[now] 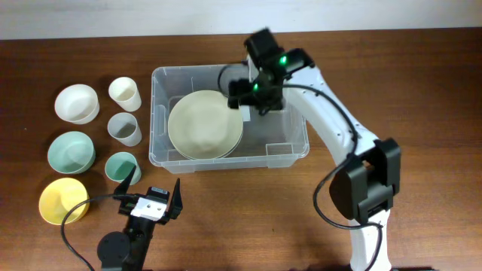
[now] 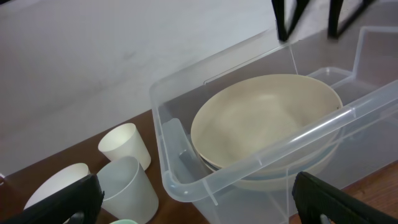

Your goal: Pack container

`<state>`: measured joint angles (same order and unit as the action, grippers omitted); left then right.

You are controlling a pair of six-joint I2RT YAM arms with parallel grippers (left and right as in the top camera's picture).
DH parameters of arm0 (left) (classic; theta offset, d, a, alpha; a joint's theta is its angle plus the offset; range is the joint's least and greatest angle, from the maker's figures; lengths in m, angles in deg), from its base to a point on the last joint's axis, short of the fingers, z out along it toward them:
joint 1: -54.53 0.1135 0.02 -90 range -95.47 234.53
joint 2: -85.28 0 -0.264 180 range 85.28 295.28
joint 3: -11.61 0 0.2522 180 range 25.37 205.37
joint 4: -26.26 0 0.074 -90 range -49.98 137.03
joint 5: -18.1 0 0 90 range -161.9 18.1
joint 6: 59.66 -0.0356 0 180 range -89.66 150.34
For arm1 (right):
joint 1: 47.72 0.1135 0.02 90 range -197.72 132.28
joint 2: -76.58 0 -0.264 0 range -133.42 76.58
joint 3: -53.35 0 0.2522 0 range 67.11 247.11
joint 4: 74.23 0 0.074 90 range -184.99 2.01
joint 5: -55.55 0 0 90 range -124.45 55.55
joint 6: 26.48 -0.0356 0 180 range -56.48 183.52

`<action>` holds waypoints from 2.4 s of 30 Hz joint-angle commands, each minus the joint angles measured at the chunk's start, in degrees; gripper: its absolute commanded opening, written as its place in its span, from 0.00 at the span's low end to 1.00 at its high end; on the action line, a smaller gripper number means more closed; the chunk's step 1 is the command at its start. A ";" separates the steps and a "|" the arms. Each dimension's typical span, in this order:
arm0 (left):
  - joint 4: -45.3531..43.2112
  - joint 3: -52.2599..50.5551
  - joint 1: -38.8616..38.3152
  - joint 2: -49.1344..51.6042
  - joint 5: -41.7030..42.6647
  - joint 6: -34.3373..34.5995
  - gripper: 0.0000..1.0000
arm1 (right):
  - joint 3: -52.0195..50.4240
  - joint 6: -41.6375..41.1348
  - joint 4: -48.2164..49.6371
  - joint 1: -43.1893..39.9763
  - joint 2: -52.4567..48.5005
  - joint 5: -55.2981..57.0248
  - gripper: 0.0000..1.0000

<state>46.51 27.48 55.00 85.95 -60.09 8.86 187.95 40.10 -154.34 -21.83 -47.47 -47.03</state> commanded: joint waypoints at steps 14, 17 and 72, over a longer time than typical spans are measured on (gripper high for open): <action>0.02 -0.26 0.24 -0.33 0.26 -0.50 0.99 | 39.47 -1.46 -30.99 -25.64 1.36 17.79 0.99; 0.02 -0.26 0.22 -0.33 0.26 -0.50 0.99 | 38.18 -0.83 -30.99 -33.11 1.33 17.14 0.99; -0.81 -0.26 0.22 -0.33 0.92 -0.50 0.99 | 23.06 -0.61 -30.75 -58.93 0.68 19.28 0.99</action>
<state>46.37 27.48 55.00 85.95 -60.06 8.86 211.31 39.73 -184.96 -80.80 -47.01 -28.84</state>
